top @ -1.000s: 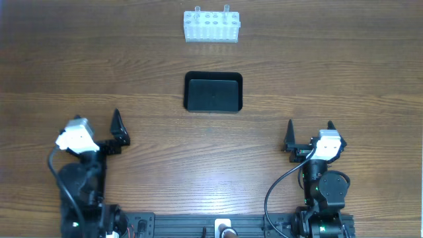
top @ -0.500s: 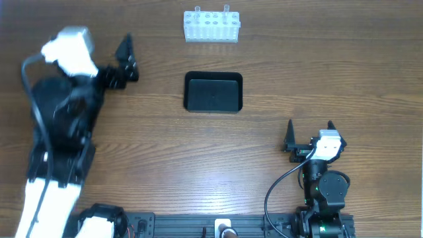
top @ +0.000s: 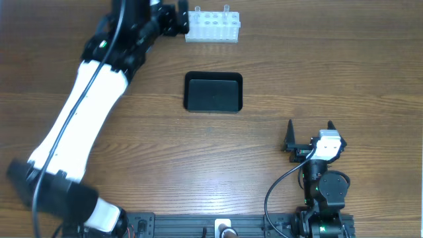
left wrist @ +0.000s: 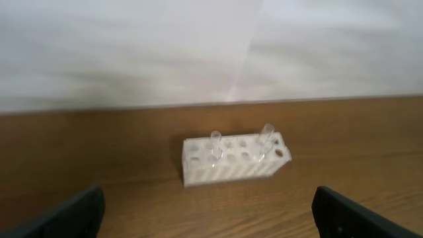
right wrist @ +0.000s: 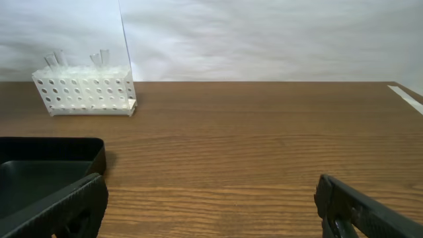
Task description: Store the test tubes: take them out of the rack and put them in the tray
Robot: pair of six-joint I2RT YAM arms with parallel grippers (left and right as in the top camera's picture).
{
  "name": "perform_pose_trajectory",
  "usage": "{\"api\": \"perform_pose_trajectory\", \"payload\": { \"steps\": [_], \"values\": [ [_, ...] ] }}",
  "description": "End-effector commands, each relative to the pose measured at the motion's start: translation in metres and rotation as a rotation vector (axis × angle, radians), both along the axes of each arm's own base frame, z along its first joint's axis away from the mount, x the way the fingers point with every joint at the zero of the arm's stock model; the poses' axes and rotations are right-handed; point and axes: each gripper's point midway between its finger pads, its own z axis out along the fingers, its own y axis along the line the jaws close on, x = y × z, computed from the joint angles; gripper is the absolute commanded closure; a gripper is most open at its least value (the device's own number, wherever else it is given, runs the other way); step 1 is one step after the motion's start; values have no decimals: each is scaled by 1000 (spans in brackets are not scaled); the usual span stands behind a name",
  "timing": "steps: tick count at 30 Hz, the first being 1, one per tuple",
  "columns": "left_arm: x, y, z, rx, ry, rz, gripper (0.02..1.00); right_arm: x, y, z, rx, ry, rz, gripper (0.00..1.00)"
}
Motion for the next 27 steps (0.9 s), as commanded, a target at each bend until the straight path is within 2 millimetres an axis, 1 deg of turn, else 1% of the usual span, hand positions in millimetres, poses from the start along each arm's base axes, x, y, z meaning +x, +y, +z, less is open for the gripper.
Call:
{"api": "perform_pose_trajectory", "payload": {
  "steps": [1,3,6,7,9,12,14,16,19,23,27],
  "values": [
    [37,-16,-28,-55,76,46,20,0,0,-1,-1,0,3,9],
    [50,-22,-45,-66,107,52,20,0,0,-2,-1,0,3,9],
    [63,-32,-68,-70,145,31,20,0,0,-1,-1,0,3,7],
    [66,-34,-75,-69,159,26,31,0,0,-1,-1,0,3,9],
    [72,-37,-92,-62,189,22,20,0,0,-2,-1,0,3,9],
    [79,-42,-110,-52,212,16,23,0,0,-2,-1,0,3,9],
    [84,-45,-120,-54,226,6,20,0,0,-1,-1,0,3,7],
    [88,-53,-127,-46,230,-37,23,0,0,-1,-1,0,3,9],
    [95,-58,-137,-25,233,-57,25,0,0,-2,-1,0,3,7],
    [105,-63,-145,-13,232,-69,23,0,0,-2,-1,0,3,9],
    [107,-72,-154,47,227,-118,31,0,0,-1,-1,0,3,9]
  ]
}}
